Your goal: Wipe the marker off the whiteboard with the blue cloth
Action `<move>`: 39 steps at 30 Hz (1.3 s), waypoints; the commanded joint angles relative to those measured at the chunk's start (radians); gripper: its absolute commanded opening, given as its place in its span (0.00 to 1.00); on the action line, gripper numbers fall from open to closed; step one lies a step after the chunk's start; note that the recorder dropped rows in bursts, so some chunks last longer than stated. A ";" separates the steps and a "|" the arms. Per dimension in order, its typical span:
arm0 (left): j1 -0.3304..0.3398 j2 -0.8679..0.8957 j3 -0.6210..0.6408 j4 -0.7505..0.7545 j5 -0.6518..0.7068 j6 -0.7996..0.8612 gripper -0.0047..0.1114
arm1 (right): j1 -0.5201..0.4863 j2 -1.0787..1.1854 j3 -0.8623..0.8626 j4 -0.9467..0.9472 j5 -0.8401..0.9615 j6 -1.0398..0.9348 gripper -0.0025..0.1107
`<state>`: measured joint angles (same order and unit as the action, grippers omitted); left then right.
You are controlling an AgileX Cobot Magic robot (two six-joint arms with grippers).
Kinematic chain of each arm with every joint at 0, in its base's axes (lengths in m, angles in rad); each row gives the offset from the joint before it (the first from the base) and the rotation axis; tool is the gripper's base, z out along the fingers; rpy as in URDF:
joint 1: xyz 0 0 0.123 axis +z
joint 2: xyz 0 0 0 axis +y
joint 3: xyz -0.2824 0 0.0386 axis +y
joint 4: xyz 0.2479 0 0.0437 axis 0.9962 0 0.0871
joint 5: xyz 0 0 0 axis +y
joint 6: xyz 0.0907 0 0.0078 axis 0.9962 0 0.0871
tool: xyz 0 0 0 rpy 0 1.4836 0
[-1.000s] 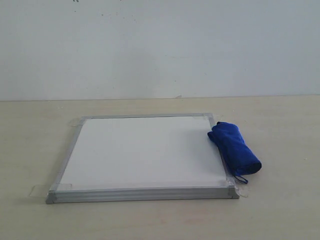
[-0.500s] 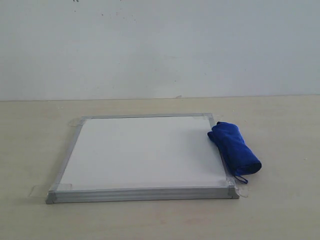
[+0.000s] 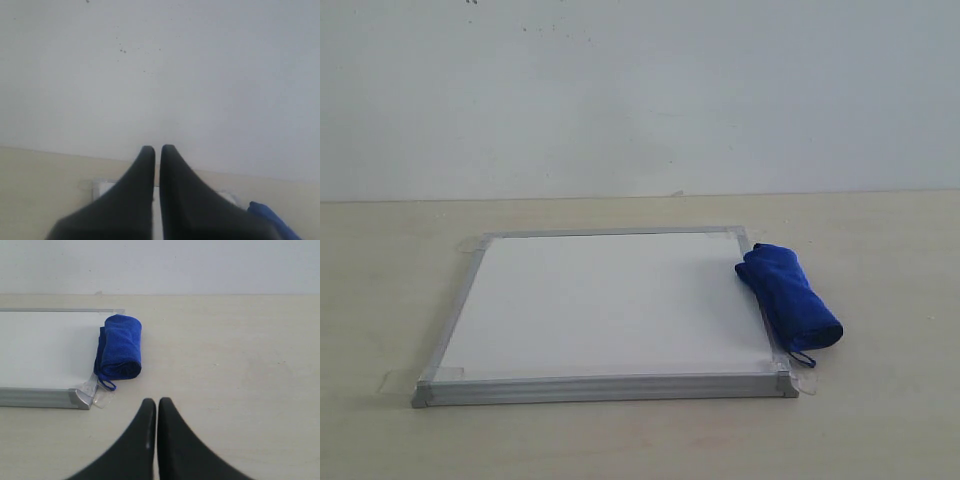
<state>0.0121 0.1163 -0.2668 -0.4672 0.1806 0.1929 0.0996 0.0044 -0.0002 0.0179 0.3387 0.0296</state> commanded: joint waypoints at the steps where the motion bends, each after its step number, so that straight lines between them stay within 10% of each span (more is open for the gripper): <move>1: 0.006 -0.080 0.073 0.264 0.013 -0.218 0.07 | 0.003 -0.004 0.000 -0.002 -0.006 -0.003 0.03; 9: 0.006 -0.116 0.267 0.333 0.050 -0.168 0.07 | 0.003 -0.004 0.000 -0.002 -0.006 -0.003 0.03; 39: 0.006 -0.116 0.267 0.352 0.119 -0.147 0.07 | 0.003 -0.004 0.000 -0.002 -0.006 -0.003 0.03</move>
<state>0.0121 0.0027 -0.0039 -0.1237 0.2947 0.0387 0.0996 0.0044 -0.0002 0.0179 0.3387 0.0296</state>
